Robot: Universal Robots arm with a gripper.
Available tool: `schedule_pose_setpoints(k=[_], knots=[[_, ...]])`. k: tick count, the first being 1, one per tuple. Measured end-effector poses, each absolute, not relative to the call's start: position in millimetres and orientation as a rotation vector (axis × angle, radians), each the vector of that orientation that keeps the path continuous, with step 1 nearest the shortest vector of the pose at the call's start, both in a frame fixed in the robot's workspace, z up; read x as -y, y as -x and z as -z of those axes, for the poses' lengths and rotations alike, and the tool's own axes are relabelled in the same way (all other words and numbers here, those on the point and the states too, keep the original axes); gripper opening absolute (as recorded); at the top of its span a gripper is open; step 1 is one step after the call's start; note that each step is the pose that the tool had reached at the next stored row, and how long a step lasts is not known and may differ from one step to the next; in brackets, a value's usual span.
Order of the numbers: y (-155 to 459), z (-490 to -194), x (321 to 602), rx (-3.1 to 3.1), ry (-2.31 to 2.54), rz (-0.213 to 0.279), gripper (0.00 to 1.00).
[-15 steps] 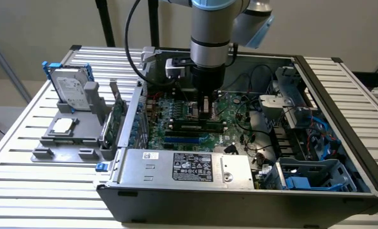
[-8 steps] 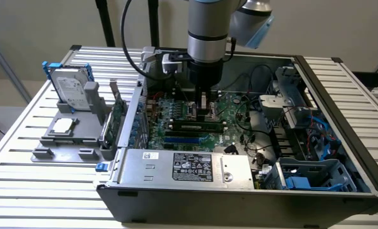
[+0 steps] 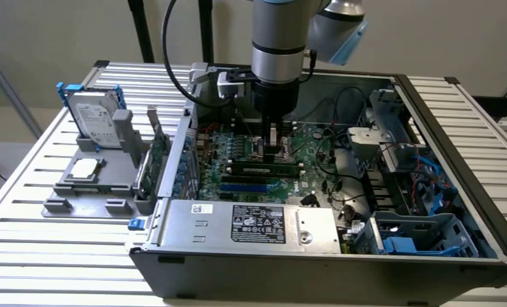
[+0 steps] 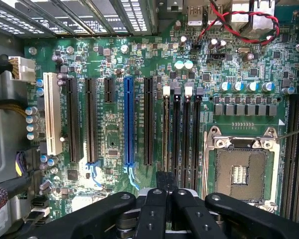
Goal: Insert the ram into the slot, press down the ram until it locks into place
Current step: 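Press down the ram until it locks into place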
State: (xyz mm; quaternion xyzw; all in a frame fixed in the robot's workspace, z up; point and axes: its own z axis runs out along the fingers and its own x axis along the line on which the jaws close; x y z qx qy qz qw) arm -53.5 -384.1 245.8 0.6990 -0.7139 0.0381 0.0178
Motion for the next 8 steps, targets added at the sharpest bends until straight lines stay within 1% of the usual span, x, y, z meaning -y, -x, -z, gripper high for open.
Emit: schedule_pose_setpoints(k=[8], knots=[[53.4,-245.7,383.5,2.218,-2.171,-0.118,0.11]])
